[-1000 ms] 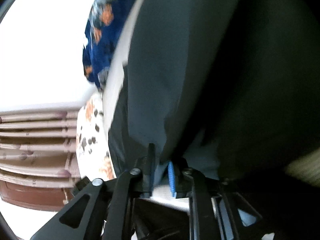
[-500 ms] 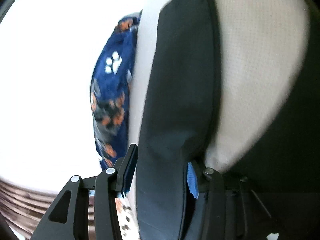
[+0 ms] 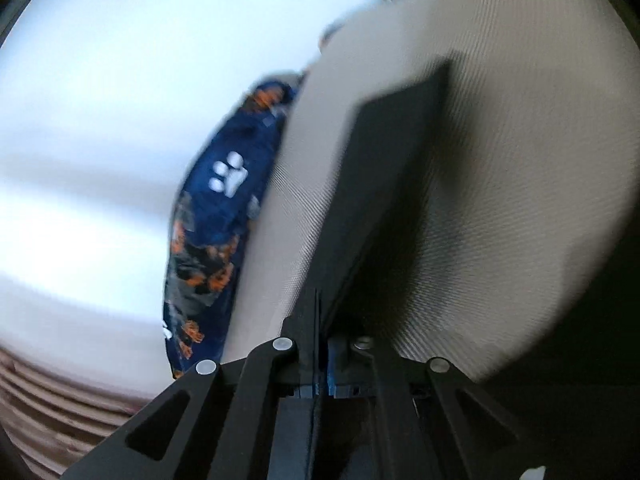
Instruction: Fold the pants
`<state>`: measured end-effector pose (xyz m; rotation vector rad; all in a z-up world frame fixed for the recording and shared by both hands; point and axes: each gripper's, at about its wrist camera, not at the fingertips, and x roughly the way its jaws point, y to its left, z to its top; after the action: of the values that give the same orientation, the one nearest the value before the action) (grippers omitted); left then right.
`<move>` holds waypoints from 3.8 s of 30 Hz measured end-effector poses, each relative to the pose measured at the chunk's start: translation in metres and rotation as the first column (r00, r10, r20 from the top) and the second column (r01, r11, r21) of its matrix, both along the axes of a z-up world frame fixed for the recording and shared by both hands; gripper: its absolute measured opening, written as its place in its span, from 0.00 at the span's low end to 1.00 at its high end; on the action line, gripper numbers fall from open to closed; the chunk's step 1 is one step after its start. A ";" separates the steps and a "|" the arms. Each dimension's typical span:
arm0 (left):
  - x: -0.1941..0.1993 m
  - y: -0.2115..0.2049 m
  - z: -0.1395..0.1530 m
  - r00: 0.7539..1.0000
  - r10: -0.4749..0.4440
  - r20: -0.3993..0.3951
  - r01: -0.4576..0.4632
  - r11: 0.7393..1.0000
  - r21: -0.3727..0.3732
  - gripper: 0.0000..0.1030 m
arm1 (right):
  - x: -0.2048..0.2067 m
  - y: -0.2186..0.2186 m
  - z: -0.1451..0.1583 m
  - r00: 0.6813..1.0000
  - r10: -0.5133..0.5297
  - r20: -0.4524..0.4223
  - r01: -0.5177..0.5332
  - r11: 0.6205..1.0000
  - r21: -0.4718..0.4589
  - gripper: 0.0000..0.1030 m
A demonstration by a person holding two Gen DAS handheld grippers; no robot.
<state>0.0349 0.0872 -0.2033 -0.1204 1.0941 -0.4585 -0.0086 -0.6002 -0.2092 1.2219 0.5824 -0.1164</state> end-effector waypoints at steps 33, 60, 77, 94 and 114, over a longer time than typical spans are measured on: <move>0.011 -0.006 -0.003 0.995 -0.094 0.021 0.094 0.996 0.009 0.19 | -0.166 0.023 -0.050 0.999 -0.044 0.013 0.041 0.979 0.202 0.41; -0.011 0.001 0.030 0.983 -0.088 0.164 0.079 0.995 0.059 0.35 | -0.157 0.078 -0.052 0.990 0.141 -0.004 -0.133 0.942 0.308 0.41; -0.017 0.119 0.020 0.983 0.073 -0.166 -0.111 0.966 -0.233 0.50 | -0.079 0.242 -0.044 0.832 0.548 -0.080 -0.500 0.805 0.319 0.41; -0.011 0.062 0.034 1.000 0.005 -0.029 -0.006 0.998 -0.065 0.15 | -0.075 0.251 -0.046 0.839 0.537 -0.087 -0.491 0.817 0.303 0.44; -0.008 0.065 0.013 0.996 0.081 0.043 -0.084 0.993 0.082 0.18 | -0.096 0.209 -0.043 0.897 0.442 -0.034 -0.403 0.846 0.349 0.47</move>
<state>0.0269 0.1522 -0.1902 -0.0819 1.0636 -0.3393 -0.1045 -0.3910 -0.2522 1.3896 0.9911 0.3031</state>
